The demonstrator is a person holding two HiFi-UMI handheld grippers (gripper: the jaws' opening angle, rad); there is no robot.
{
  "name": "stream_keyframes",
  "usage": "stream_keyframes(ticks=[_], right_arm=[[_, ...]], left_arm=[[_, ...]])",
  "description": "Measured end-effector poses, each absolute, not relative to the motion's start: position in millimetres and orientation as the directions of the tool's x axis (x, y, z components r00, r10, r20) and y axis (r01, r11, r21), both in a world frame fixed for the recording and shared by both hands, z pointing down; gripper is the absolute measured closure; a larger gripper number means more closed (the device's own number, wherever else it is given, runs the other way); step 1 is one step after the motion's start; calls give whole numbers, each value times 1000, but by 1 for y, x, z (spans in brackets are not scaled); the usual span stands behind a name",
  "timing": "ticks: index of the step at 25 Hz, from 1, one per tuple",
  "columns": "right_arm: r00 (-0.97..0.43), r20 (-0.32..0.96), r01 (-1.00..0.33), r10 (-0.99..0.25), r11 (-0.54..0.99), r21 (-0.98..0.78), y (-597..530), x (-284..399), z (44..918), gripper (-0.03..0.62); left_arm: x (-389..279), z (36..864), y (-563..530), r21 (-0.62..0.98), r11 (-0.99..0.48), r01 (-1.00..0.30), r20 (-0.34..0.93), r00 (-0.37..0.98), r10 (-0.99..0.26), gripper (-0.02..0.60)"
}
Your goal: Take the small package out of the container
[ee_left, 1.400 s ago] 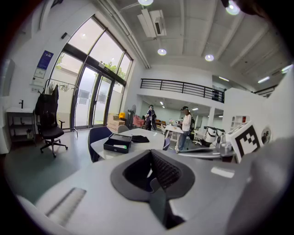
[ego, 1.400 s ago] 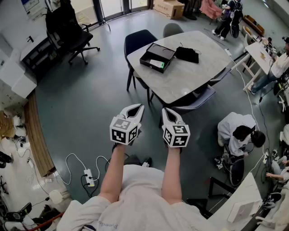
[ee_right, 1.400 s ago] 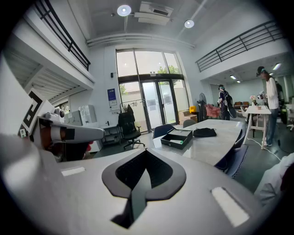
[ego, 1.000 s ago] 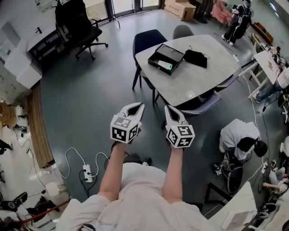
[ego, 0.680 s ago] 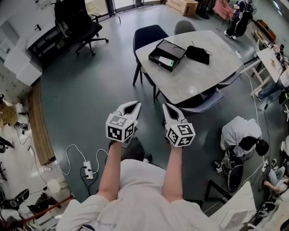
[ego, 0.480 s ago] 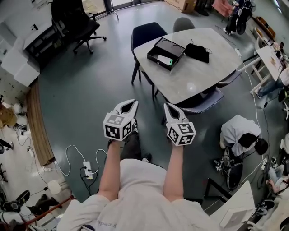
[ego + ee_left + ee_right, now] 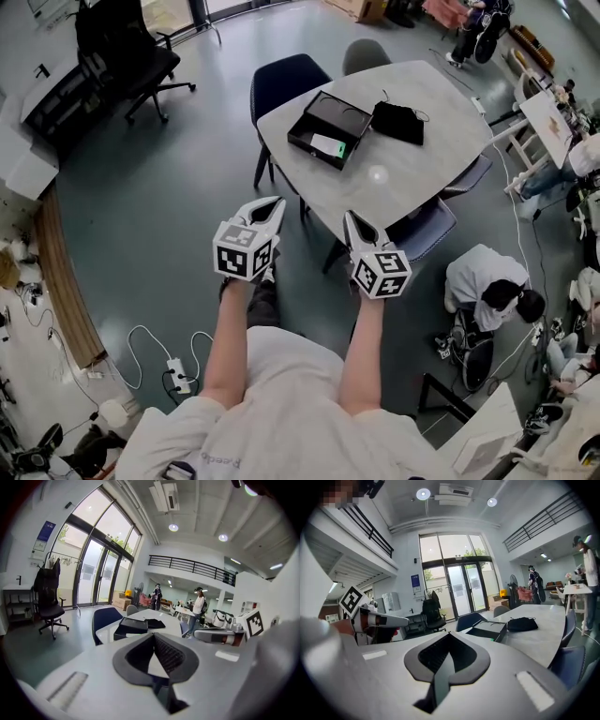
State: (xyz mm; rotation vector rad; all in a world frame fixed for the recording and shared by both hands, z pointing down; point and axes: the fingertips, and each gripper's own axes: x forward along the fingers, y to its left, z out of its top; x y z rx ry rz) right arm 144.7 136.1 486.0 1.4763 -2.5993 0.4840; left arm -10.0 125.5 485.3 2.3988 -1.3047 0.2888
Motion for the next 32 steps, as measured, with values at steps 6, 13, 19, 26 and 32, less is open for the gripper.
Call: stream_keyframes(ticks=[6,13,19,26,32], right_arm=[[-479,279,-877,-832,438,-200,54,139,472,597],[-515,309,-857,-799,477,-195,-27,99,469,597],[-534,352,-846,-769,488,-217,-68,80,473,595],[-493,401,-870,-772,438,-226,-100,80,504,595],[-463,503,-876,-730,464,-133,-137,100,536,595]], left_arm=[[-11,476,31,268,-537,-800,346,600,-721,528],[-43,495,-60,348,-546,-762,359,646,-674,528],[-50,519,-84,369,-598,-712,375,702,-605,529],[-38,538,-99,365,-649,-667,393,743,-543,529],[-25,549,-124,355,-679,-643,413,759,-503,528]])
